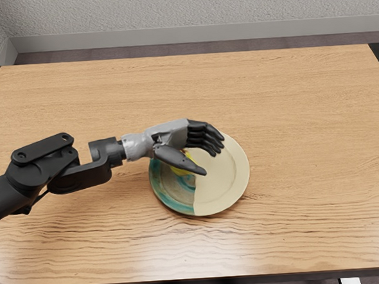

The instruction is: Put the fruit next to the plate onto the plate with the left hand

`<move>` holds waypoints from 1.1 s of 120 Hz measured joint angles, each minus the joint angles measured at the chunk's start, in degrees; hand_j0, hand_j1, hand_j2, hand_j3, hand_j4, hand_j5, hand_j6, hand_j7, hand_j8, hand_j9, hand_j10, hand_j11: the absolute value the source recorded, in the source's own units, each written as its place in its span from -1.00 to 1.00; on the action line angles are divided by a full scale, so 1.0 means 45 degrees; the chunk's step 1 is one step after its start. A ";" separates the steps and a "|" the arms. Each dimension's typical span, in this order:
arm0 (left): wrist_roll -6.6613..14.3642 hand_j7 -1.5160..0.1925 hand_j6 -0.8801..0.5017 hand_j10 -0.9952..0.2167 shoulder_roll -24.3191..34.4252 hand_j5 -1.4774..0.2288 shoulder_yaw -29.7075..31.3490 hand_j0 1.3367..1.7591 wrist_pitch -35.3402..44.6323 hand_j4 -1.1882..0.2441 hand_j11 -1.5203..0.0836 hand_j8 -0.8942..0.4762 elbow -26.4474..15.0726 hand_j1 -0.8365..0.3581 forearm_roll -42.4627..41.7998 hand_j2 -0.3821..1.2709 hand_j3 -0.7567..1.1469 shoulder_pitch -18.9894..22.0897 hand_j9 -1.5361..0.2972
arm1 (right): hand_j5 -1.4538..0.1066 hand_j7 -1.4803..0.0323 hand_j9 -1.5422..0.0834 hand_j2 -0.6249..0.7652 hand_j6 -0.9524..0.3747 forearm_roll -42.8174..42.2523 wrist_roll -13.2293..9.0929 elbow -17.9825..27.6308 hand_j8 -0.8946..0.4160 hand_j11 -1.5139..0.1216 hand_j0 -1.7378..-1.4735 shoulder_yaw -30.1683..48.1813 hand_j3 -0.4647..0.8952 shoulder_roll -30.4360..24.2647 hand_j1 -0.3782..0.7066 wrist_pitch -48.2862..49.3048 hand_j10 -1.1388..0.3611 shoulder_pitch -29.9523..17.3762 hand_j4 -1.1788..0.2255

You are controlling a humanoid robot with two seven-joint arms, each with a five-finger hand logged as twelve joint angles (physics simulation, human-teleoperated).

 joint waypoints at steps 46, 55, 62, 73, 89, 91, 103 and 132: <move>-0.0001 0.60 0.11 0.46 -0.1484 0.56 -0.0112 0.52 -0.0011 0.50 0.71 0.14 0.1510 0.76 -0.0239 -0.51 -0.21 0.0023 0.52 | 0.86 0.96 0.90 -0.10 0.43 -0.0030 0.0000 0.0000 0.36 0.85 -0.40 -0.0035 -0.32 0.0000 -0.95 0.0000 0.52 -0.0018 0.68; -0.0001 0.65 0.15 0.50 -0.1538 0.60 -0.0105 0.52 -0.0012 0.54 0.76 0.18 0.1811 0.81 -0.0568 -0.51 -0.21 -0.0021 0.56 | 0.86 0.96 0.90 -0.10 0.43 -0.0035 0.0000 0.0000 0.36 0.85 -0.40 -0.0037 -0.32 0.0000 -0.95 0.0000 0.52 -0.0019 0.68; -0.0001 0.67 0.17 0.53 -0.1422 0.63 -0.0064 0.52 -0.0013 0.56 0.78 0.20 0.1889 0.85 -0.0747 -0.52 -0.21 -0.0134 0.58 | 0.86 0.96 0.90 -0.10 0.43 -0.0037 0.0000 0.0000 0.36 0.85 -0.40 -0.0033 -0.32 0.0000 -0.95 0.0000 0.52 -0.0019 0.68; -0.0001 0.70 0.20 0.56 -0.0827 0.65 0.0025 0.52 -0.0014 0.58 0.81 0.23 0.1920 0.88 -0.0851 -0.52 -0.21 -0.0627 0.60 | 0.86 0.96 0.90 -0.10 0.43 -0.0034 0.0000 0.0001 0.36 0.85 -0.40 -0.0007 -0.32 0.0000 -0.95 0.0000 0.52 -0.0011 0.68; -0.0001 0.72 0.22 0.58 0.0294 0.68 0.0458 0.52 -0.0013 0.61 0.84 0.25 0.1740 0.91 -0.0887 -0.53 -0.21 -0.1076 0.62 | 0.86 0.96 0.90 -0.10 0.43 -0.0001 0.0000 0.0010 0.36 0.85 -0.40 0.0012 -0.32 0.0000 -0.95 0.0000 0.52 -0.0002 0.68; -0.0001 0.72 0.22 0.58 0.0534 0.68 0.0502 0.52 -0.0013 0.61 0.84 0.25 0.1640 0.92 -0.0892 -0.53 -0.21 -0.1111 0.63 | 0.86 0.96 0.90 -0.10 0.43 0.0002 0.0000 0.0011 0.36 0.85 -0.40 0.0015 -0.32 0.0000 -0.95 0.0000 0.52 0.0009 0.68; -0.0001 0.73 0.23 0.59 0.1772 0.69 0.0578 0.52 -0.0013 0.62 0.85 0.26 0.1019 0.93 -0.0986 -0.53 -0.21 -0.1188 0.63 | 0.86 0.96 0.90 -0.10 0.43 0.0019 0.0000 0.0016 0.36 0.85 -0.40 0.0026 -0.32 0.0000 -0.95 0.0008 0.52 0.0054 0.68; 0.0162 0.74 0.24 0.60 0.3697 0.70 0.0719 0.52 -0.0012 0.63 0.86 0.27 -0.0763 0.94 -0.1256 -0.53 -0.21 -0.1347 0.64 | 0.86 0.96 0.90 -0.10 0.43 0.0037 0.0000 0.0019 0.36 0.85 -0.40 0.0037 -0.32 0.0000 -0.95 0.0004 0.52 0.0170 0.68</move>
